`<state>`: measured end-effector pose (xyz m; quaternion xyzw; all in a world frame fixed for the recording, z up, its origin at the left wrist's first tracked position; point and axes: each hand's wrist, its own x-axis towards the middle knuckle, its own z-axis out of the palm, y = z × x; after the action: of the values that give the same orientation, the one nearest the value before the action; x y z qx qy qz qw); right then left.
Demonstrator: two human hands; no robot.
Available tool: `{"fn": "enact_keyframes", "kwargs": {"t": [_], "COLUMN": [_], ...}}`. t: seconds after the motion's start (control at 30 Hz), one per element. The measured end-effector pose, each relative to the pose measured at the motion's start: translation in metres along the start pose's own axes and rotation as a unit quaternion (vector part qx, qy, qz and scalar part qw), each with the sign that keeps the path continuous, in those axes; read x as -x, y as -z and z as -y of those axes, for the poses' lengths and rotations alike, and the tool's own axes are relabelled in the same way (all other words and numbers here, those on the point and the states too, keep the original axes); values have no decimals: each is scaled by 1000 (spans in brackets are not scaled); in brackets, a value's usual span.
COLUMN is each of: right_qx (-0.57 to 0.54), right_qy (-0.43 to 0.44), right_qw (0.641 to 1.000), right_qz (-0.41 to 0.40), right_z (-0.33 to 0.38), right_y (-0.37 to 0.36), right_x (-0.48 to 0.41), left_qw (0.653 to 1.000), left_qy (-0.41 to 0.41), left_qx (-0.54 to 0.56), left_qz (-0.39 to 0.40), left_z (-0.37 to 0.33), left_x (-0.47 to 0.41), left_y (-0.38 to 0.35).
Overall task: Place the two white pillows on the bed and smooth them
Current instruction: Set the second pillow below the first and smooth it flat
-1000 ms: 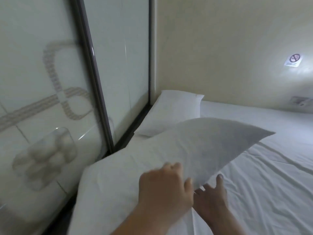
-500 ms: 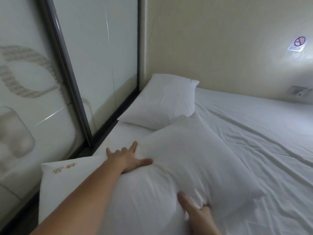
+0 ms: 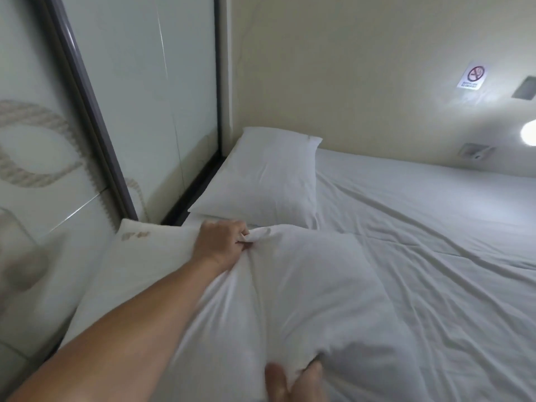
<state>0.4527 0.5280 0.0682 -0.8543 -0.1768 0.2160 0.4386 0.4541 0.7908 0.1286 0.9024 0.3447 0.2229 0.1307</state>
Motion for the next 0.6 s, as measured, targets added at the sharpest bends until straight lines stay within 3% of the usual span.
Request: {"fn": "enact_keyframes", "kwargs": {"t": [0.1,0.13,0.2,0.27,0.33,0.4,0.43,0.53,0.6], "right_qx": [159,214,216,206,269,314,327,353,384], "right_qy": [117,133,149,185,143,82,52,0,26], "right_qw": [979,966,965,960,952,941,936,923,915], "right_qz": [53,51,15,-30,29,95,118,156,123], "right_z": [10,23,51,67,74,70,66,48,43], "right_y": [19,30,61,78,75,63,58,38,33], "right_x": [15,10,-17,-60,-111,-156,-173,-188,-181], "left_qw": [993,992,995,997,981,919,884,790,799], "left_qy": [-108,-112,-83,1,164,377,453,542,523], "left_qx": [-48,-53,-56,-74,-94,-40,42,278,285], "left_qz": [-7,-3,25,36,51,104,103,66,80], "left_z": [-31,-38,-43,-36,-17,-7,-7,-24,-35], "left_x": [-30,-31,-15,29,91,151,168,174,161], "left_y": [9,11,15,17,17,15,12,-5,-17]}}
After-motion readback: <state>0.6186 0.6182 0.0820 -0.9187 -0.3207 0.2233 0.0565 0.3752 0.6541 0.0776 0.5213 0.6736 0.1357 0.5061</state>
